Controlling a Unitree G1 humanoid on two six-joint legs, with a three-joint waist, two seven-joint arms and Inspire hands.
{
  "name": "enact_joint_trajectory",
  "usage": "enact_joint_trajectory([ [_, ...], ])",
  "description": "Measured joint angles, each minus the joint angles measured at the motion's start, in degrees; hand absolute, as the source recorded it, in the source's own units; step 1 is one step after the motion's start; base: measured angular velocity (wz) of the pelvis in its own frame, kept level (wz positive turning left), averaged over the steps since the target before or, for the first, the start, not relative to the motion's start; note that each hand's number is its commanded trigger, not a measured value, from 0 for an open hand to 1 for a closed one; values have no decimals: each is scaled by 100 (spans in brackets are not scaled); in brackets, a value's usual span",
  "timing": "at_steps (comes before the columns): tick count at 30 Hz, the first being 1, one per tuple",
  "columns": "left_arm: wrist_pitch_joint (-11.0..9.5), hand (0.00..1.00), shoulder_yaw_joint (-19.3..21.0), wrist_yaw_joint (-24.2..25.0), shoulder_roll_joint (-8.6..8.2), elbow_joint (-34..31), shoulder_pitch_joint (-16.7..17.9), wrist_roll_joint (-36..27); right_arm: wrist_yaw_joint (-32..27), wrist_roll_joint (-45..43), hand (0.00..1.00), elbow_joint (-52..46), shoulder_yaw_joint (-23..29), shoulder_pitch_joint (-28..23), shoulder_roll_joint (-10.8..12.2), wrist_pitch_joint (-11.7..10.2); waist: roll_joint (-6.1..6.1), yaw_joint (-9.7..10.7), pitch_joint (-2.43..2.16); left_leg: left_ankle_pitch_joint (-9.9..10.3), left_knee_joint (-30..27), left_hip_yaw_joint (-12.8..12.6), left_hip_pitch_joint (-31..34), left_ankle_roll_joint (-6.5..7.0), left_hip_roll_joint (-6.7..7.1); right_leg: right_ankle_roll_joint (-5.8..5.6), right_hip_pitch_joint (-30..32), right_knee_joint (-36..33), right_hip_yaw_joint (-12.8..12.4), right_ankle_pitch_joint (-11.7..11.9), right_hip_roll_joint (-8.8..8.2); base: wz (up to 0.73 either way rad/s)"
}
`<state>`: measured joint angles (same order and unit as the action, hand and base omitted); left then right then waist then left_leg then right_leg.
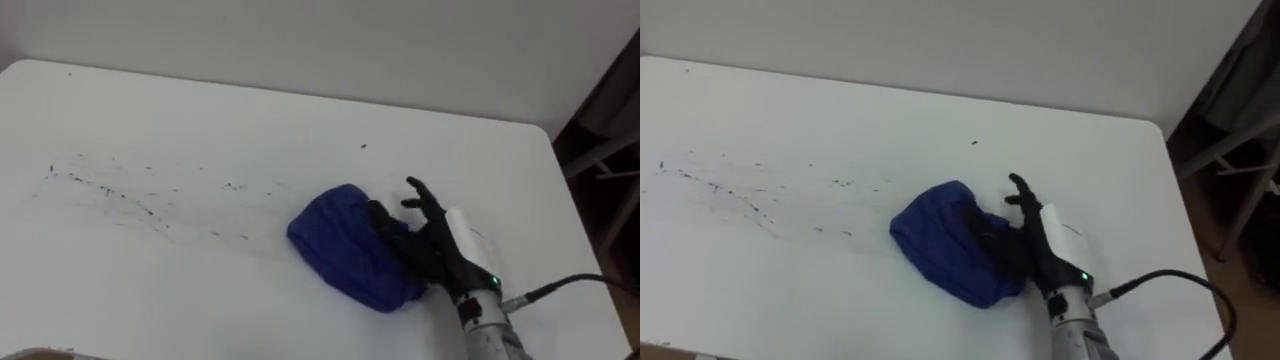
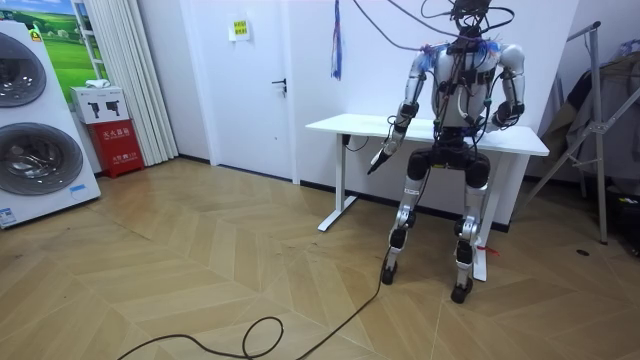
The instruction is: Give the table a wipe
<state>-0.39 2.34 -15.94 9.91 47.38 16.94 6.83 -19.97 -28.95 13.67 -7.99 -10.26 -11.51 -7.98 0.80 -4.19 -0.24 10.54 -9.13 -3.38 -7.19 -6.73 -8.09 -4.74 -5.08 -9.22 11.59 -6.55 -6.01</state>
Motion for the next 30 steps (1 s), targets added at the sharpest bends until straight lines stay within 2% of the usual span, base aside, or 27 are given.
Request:
enact_joint_trajectory([
  [2,-81,0,123,73,2,112,35,-1,-7,325,0,-9,532,1,-86,-8,0,8,23,1,52,-97,-57,2,-1,-5,21,-32,-84,-4,-1,-22],
  [3,-180,0,289,121,17,264,37,4,-10,561,0,-60,846,-1,-153,-9,37,56,15,2,54,-125,-57,2,-2,-6,55,-46,-123,-5,0,-18],
  [6,-224,0,480,142,102,542,126,3,-160,1329,0,-330,1480,-5,-382,-14,74,169,46,5,77,-218,-48,6,-1,-5,137,-71,-225,-4,4,-17],
  [9,-225,0,591,177,143,541,216,8,-388,1751,0,-355,1944,-3,-490,-14,168,256,44,11,98,-299,-60,17,-1,-8,184,-95,-298,-6,11,-13],
  [14,-197,0,916,396,175,547,314,11,-529,1753,0,-289,2444,-76,-641,9,273,401,43,31,134,-402,-99,43,-1,-17,240,-145,-355,-13,11,-9],
  [16,-145,0,1041,426,187,548,351,12,-625,1762,0,-28,2645,-118,-755,30,296,409,37,57,134,-439,-128,51,-1,-20,237,-154,-373,-15,11,-10],
  [19,-33,0,1117,429,224,547,467,12,-770,1944,0,595,2960,-130,-845,169,359,533,10,81,132,-445,-135,56,-3,-21,230,-154,-369,-15,10,-1],
  [21,82,0,1116,459,222,530,588,2,-856,2403,0,1111,3121,-137,-871,308,376,648,2,91,130,-445,-149,58,-3,-21,230,-171,-366,-15,10,0],
  [25,149,0,1138,493,241,508,618,16,-974,3152,0,1929,3358,-339,-875,392,379,714,-3,101,135,-446,-146,56,-3,-24,230,-170,-361,-17,11,0],
  [29,179,0,1273,541,247,509,622,-17,-824,3897,0,3450,3427,-468,-873,515,415,798,-5,139,123,-422,-147,64,-5,-35,223,-226,-361,-26,7,0],
  [30,179,0,1304,540,245,523,622,10,-666,4123,0,3882,3404,-531,-864,563,412,809,-23,155,106,-415,-141,63,-8,-36,221,-227,-360,-27,7,0],
])
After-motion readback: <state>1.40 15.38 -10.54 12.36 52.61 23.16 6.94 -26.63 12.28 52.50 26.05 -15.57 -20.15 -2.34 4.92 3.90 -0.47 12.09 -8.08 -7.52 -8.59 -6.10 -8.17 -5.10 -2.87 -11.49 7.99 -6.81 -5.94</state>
